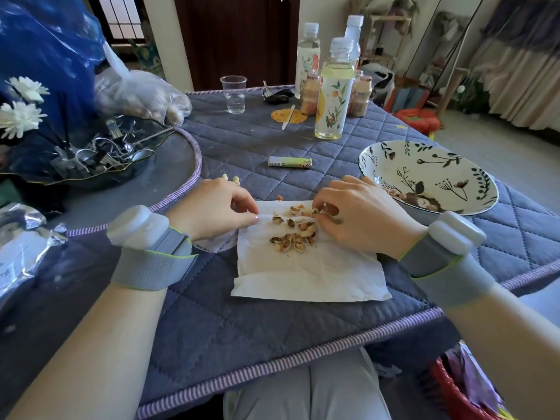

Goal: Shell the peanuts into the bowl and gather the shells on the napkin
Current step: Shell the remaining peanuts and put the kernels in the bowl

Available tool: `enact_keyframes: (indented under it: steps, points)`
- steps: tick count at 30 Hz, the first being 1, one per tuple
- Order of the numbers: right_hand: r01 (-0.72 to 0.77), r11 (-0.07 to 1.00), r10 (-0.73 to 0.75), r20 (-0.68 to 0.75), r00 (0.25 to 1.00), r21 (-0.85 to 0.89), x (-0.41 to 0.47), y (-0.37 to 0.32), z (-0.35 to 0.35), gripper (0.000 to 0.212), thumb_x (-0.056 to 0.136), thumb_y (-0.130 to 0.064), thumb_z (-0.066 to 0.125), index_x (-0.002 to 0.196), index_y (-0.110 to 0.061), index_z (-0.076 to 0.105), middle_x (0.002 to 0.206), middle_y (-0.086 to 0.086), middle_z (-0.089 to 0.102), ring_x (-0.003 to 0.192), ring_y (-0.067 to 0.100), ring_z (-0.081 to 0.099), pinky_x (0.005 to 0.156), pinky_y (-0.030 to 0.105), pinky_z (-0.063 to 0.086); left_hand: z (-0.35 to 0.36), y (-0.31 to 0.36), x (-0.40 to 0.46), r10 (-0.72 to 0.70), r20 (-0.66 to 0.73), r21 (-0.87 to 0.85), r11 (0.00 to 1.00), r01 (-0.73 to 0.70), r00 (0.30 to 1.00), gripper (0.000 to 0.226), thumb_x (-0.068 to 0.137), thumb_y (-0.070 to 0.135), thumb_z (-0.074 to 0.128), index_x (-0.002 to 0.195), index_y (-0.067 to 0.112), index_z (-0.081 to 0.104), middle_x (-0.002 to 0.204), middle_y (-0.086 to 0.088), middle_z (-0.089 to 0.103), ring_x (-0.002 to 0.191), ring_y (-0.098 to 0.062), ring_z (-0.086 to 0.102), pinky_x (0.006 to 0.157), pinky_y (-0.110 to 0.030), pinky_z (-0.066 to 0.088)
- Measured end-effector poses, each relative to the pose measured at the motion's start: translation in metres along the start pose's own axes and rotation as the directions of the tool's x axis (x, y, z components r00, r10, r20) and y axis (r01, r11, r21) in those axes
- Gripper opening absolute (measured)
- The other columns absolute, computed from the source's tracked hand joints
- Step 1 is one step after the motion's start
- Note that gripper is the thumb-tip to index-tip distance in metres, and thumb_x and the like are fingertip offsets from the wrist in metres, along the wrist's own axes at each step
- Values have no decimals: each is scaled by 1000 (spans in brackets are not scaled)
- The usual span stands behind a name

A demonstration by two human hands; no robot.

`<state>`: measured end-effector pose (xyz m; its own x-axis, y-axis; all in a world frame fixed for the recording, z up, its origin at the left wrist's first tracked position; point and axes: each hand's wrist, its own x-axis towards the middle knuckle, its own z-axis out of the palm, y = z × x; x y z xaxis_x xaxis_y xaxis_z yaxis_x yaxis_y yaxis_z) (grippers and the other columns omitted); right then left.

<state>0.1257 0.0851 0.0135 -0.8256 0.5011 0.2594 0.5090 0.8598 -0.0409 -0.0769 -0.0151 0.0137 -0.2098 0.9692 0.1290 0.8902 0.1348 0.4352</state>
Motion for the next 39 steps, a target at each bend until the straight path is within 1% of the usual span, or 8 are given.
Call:
enact_keyframes:
  steps: [6,12,16,19,23,28,35,39]
  points:
    - [22,999,-24,60,998,28,-4,-1,-6,28,86,-25,44,110,-28,57,91,-10,49,90,11,40,76,24,27,1,3,-1,19,28,36,999,-20,999,8,77,23,69,84,20,72,75,4,61,74,-13,50,71,-21,31]
    - [19,995,-25,62,998,101,4,-12,-2,20,90,-36,49,101,-28,63,94,-7,53,95,15,45,83,31,38,0,5,-2,41,-8,8,999,-41,999,6,78,19,67,83,20,71,71,8,60,66,-7,51,61,-6,32]
    - [17,994,-28,106,994,110,10,-16,1,20,87,-41,52,96,-27,63,88,-11,44,86,9,34,83,32,38,-1,6,-2,58,-45,-29,998,-60,997,4,78,20,68,82,20,70,75,7,60,67,-9,53,67,-20,37]
    - [2,995,-18,158,987,101,12,-17,2,20,86,-41,53,94,-26,64,90,-10,46,89,11,38,83,32,38,-1,7,-2,61,-60,-50,997,-64,996,5,78,19,68,83,18,70,76,4,64,68,-9,55,65,-15,39]
    - [-34,993,10,206,978,113,15,-21,0,19,86,-36,55,93,-22,66,94,-3,57,95,18,48,84,36,44,1,9,-2,60,-50,-62,996,-63,997,8,79,20,67,86,18,70,81,1,67,75,-14,58,74,-21,40]
    - [-52,990,15,266,964,130,19,-23,-2,18,86,-31,55,92,-16,64,96,3,61,94,23,52,85,40,47,2,9,-2,64,-49,-65,996,-67,997,8,80,20,66,86,17,69,80,2,66,74,-14,57,69,-20,38]
    - [-60,969,20,170,985,238,16,-19,-2,13,87,-28,54,87,-16,56,91,4,63,85,21,54,74,33,45,3,8,-1,70,-59,-88,993,-75,996,7,80,21,67,86,18,69,80,2,66,71,-10,56,73,-22,39]
    - [-72,950,46,93,995,303,16,-19,-5,13,89,-23,52,94,-13,58,84,1,62,79,19,55,73,30,46,4,11,0,86,-66,-94,991,-92,994,9,80,23,65,88,19,68,80,2,65,69,-4,54,65,-12,38]
